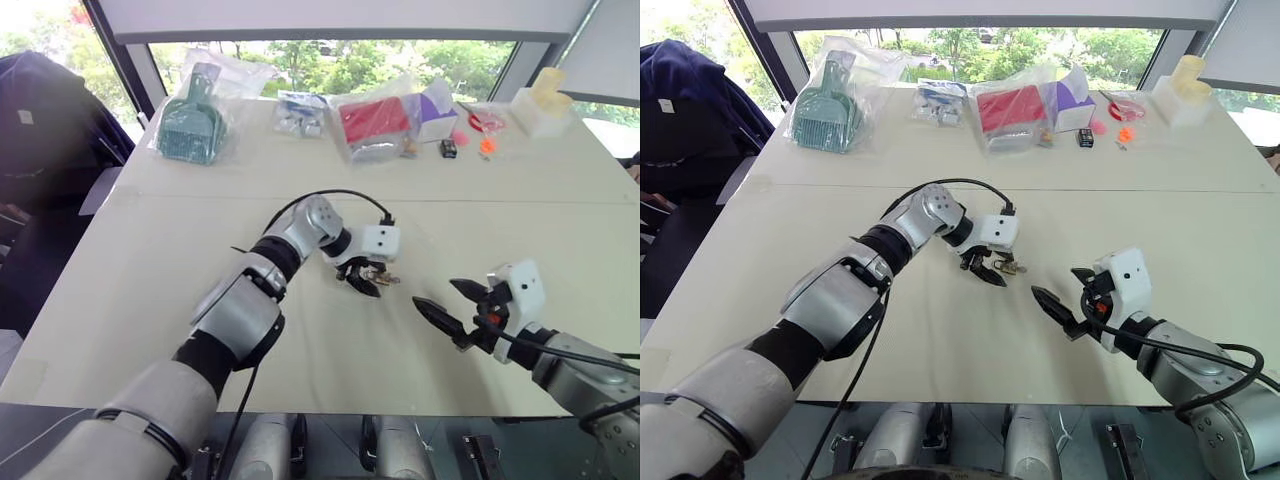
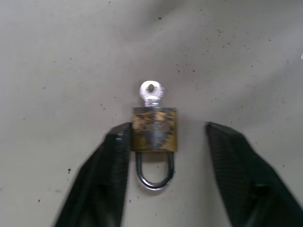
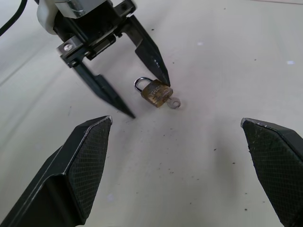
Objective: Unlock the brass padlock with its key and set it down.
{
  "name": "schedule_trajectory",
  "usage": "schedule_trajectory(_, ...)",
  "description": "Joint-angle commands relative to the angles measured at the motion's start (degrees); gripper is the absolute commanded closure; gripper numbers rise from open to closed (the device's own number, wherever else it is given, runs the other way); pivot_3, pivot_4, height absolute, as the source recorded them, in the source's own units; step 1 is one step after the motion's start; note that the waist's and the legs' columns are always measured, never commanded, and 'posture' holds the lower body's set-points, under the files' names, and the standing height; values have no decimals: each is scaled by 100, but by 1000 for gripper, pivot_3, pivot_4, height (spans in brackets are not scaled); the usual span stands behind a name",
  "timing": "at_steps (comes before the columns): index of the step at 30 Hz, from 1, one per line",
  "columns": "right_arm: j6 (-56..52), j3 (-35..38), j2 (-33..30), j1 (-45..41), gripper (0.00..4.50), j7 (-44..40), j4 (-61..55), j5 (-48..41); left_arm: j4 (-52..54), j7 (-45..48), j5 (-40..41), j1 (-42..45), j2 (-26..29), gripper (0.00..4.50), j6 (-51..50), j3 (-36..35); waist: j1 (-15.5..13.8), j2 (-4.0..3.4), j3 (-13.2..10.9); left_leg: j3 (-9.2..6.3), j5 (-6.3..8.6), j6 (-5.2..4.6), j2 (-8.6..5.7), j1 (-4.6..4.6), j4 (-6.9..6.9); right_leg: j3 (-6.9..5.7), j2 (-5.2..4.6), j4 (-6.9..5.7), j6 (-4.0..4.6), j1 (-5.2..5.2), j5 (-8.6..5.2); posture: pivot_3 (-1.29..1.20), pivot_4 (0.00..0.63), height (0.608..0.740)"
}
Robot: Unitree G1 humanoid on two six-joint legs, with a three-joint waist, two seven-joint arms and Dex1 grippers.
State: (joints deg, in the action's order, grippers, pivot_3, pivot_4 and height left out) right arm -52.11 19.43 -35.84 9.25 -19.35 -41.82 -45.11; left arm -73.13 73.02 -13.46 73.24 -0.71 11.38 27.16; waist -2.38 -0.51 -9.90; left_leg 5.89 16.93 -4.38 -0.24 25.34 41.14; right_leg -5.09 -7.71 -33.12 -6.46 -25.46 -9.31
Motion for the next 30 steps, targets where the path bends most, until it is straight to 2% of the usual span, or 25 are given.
schedule_trajectory(1, 102, 39, 24, 22, 0, 3, -61, 8, -60, -151, -291, -116, -41, 3772, -6, 64, 0, 0, 1, 0, 0, 0, 0, 0, 0, 0, 0, 0, 0, 0, 0, 0, 150, 735)
schedule_trajectory(4, 21, 6, 30, -30, 0, 9, -41, -75, -46, -300, -378, -179, -12, 3769, 55, 91, 0, 5, 5, -1, 0, 0, 0, -2, 1, 0, 0, 0, 0, 3, 0, 0, 150, 735)
schedule_trajectory(9, -220, 148, 86, -319, 0, 22, 50, -627, 283, -1034, -355, -127, 412, 3769, 963, -128, 16, 11, 7, -2, 0, 0, 2, -7, 1, 0, -1, -2, 0, 5, 2, 0, 150, 735)
schedule_trajectory(13, -190, 250, 253, -848, 0, 173, 179, -1186, 1036, -946, 129, -197, 991, 3769, 1789, -639, 57, 10, 5, 0, 0, 0, 5, 1, -7, 1, 1, -7, 0, -13, 2, 0, 150, 735)
schedule_trajectory(15, -154, 305, 459, -1267, 0, 398, 376, -1689, 1666, -660, 568, -424, 1285, 3769, 1860, -966, 79, 8, 5, 1, -1, 2, 6, 3, -13, 1, 1, -9, -4, -21, 5, 0, 150, 735)
schedule_trajectory(20, -93, 227, 856, -2088, 0, 883, 880, -2519, 3673, -224, 1592, -1230, 1664, 3769, 793, -1498, 48, 4, 7, 1, -2, 5, 4, 4, -12, 0, -5, -10, -8, -16, 9, 0, 150, 735)
schedule_trajectory(25, -19, 52, 1028, -2596, 0, 1189, 1242, -2834, 4966, -455, 1784, -1755, 1908, 3769, 35, -1606, 17, 3, 7, 4, -2, 4, -3, 4, -7, 0, -5, -8, -5, -9, 13, 0, 150, 735)
schedule_trajectory(30, 78, -94, 1104, -2767, 0, 1283, 1422, -2940, 5741, -655, 1936, -2058, 1986, 3769, -419, -1621, 36, 1, 8, 4, -3, 5, -2, -1, -8, 0, 1, -11, -8, -5, 14, 0, 150, 735)
